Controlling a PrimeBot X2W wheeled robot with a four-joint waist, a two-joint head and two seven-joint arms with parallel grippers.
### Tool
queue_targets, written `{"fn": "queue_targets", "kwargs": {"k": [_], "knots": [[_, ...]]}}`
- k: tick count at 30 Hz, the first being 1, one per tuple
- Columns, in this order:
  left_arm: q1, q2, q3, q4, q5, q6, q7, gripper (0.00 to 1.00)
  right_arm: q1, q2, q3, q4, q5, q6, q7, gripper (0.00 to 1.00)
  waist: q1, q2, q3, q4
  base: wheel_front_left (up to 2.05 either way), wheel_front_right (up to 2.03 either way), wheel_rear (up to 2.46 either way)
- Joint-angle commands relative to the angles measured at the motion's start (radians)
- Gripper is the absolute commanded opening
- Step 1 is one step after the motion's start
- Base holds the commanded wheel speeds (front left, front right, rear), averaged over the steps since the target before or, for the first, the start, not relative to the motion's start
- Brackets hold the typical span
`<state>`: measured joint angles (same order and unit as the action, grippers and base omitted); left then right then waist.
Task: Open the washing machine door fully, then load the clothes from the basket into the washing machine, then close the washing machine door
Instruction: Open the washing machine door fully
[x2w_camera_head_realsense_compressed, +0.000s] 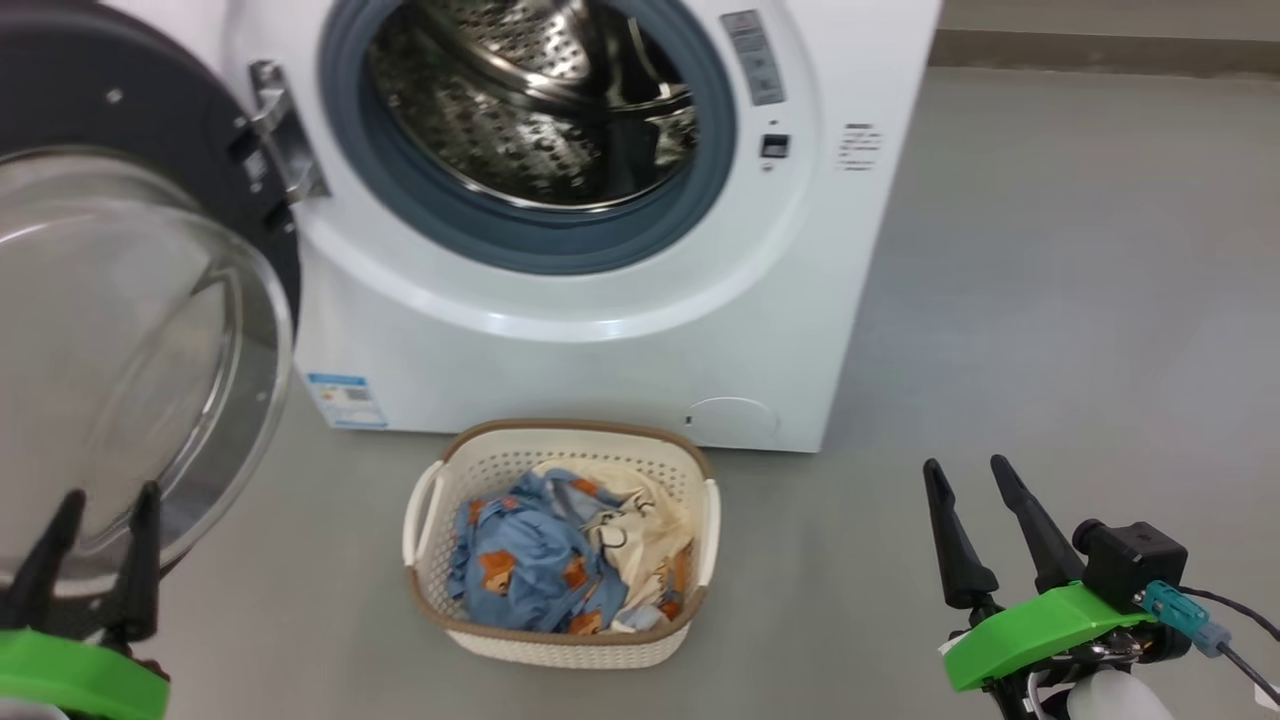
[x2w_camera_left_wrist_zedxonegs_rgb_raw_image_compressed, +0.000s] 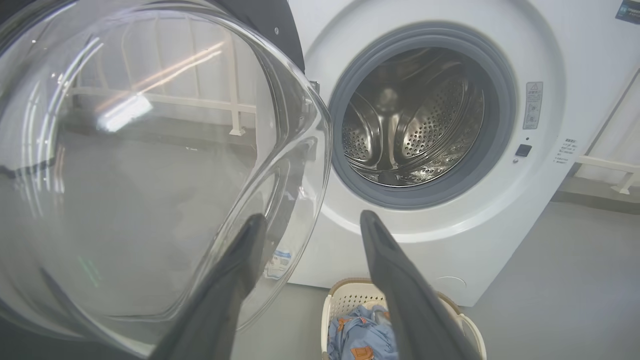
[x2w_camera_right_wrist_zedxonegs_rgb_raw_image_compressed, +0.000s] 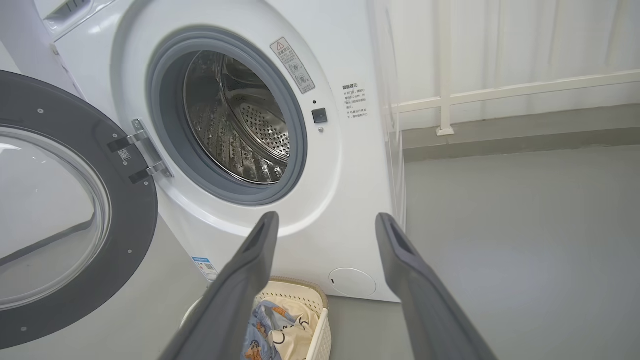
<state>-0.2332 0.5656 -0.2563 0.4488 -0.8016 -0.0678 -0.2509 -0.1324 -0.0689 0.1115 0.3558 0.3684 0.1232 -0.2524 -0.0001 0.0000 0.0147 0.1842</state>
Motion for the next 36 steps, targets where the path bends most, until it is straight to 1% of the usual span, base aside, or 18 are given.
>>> {"fn": "queue_targets", "kwargs": {"k": [1,9,17,24,30,36], "knots": [[-0.009,0.032,0.055,-0.040,0.018,0.010,-0.011,1.00,-0.009,-0.010,0.030,-0.026,-0.014,0.008,-0.009,1.00,0.0001,0.0000,-0.020,-0.048,0.00,0.00,0.00],[0.089,-0.033,0.125,-0.138,0.070,0.028,-0.011,1.00,-0.015,-0.034,0.044,-0.040,-0.038,0.008,-0.009,1.00,0.0001,0.0000,-0.030,-0.122,0.00,0.00,0.00],[0.144,-0.090,0.175,-0.194,0.124,0.031,-0.011,1.00,-0.023,-0.052,0.047,-0.056,-0.052,0.008,-0.009,1.00,0.0001,0.0000,-0.043,-0.170,0.00,0.00,0.00],[0.175,-0.131,0.210,-0.214,0.160,0.027,-0.011,1.00,-0.027,-0.065,0.033,-0.073,-0.059,0.008,-0.009,1.00,0.0001,0.0000,-0.052,-0.193,0.00,0.00,0.00],[0.191,-0.157,0.224,-0.221,0.173,0.014,-0.011,1.00,-0.026,-0.073,0.025,-0.082,-0.061,0.008,-0.009,1.00,0.0001,0.0000,-0.054,-0.197,0.00,0.00,0.00],[0.196,-0.167,0.232,-0.218,0.174,0.000,-0.011,1.00,-0.023,-0.077,0.014,-0.085,-0.062,0.008,-0.009,1.00,0.0001,0.0000,-0.054,-0.193,0.00,0.00,0.00]]}}
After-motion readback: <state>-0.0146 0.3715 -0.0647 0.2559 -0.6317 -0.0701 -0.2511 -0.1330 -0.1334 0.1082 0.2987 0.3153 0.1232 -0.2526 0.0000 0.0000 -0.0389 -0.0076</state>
